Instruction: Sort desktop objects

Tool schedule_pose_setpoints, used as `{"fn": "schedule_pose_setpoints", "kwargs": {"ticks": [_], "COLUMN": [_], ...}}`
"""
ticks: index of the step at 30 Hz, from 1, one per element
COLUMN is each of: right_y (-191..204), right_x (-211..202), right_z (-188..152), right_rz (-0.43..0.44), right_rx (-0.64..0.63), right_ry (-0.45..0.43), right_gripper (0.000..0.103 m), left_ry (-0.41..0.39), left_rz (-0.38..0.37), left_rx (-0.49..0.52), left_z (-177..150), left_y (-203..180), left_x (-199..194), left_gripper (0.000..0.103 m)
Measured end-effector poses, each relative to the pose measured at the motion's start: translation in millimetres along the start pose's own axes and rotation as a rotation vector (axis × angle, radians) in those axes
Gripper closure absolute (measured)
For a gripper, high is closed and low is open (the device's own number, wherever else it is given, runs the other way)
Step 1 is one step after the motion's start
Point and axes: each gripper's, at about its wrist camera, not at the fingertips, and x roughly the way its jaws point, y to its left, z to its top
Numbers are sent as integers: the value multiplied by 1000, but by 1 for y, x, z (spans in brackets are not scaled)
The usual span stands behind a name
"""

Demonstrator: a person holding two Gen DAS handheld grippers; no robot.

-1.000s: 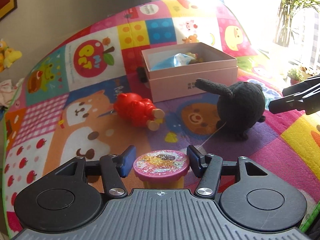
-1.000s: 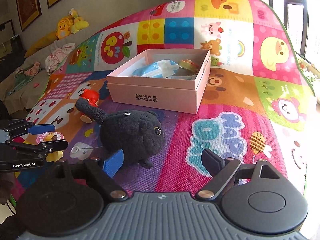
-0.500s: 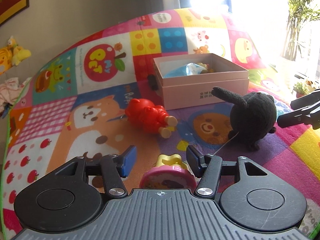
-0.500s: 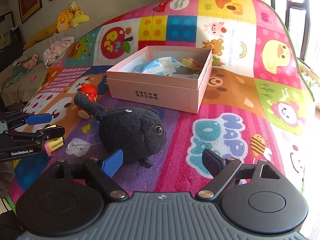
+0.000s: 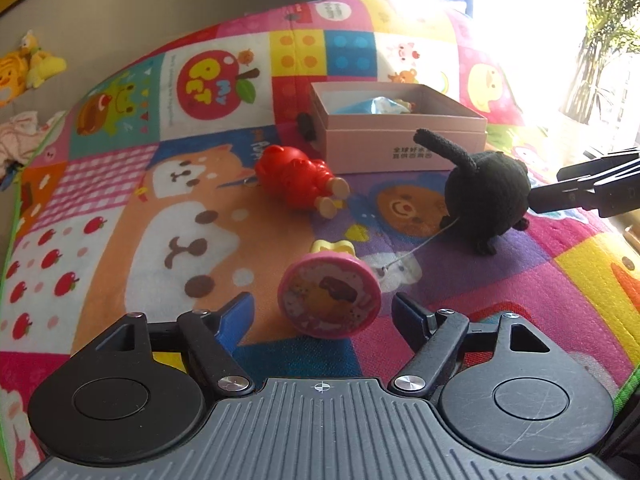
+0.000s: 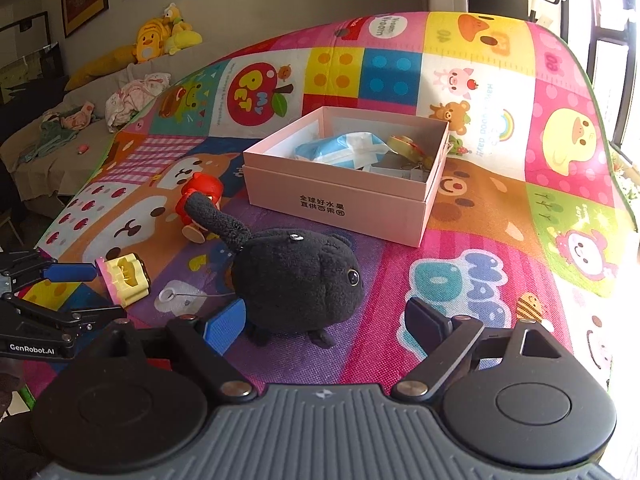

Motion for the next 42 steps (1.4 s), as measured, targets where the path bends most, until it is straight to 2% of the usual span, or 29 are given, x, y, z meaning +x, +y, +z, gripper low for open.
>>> {"fn": "schedule_pose_setpoints", "kwargs": {"ticks": [3, 6, 13, 27, 29, 34, 36, 40, 42], "right_y": [1, 0, -7, -8, -7, -8, -9, -6, 0], "right_x": [1, -2, 2, 6, 6, 2, -3, -19, -23], "right_z": [-2, -6, -11, -16, -16, -13, -6, 30, 59], "right_rz": [-2, -8, -11, -11, -14, -31, -33, -34, -17], "right_rx": [5, 1, 34, 41, 39, 21, 15, -43, -68], "right_ry": [6, -1, 11, 29, 30, 27, 22, -34, -59], "right_gripper": [15, 15, 15, 15, 15, 15, 15, 15, 17], "left_ry": [15, 3, -33, -27, -28, -52, -75, -144, -176], "left_rz": [2, 22, 51, 58, 56, 30, 15, 30, 50], "left_rx": [-41, -27, 16, 28, 25, 13, -7, -94, -164], "left_z": [-1, 2, 11, 11, 11, 12, 15, 25, 32], "left_y": [0, -2, -4, -5, -4, 2, 8, 33, 54], "left_x": [9, 13, 7, 13, 13, 4, -3, -13, -13], "left_gripper": [31, 42, 42, 42, 40, 21, 18, 8, 8]}}
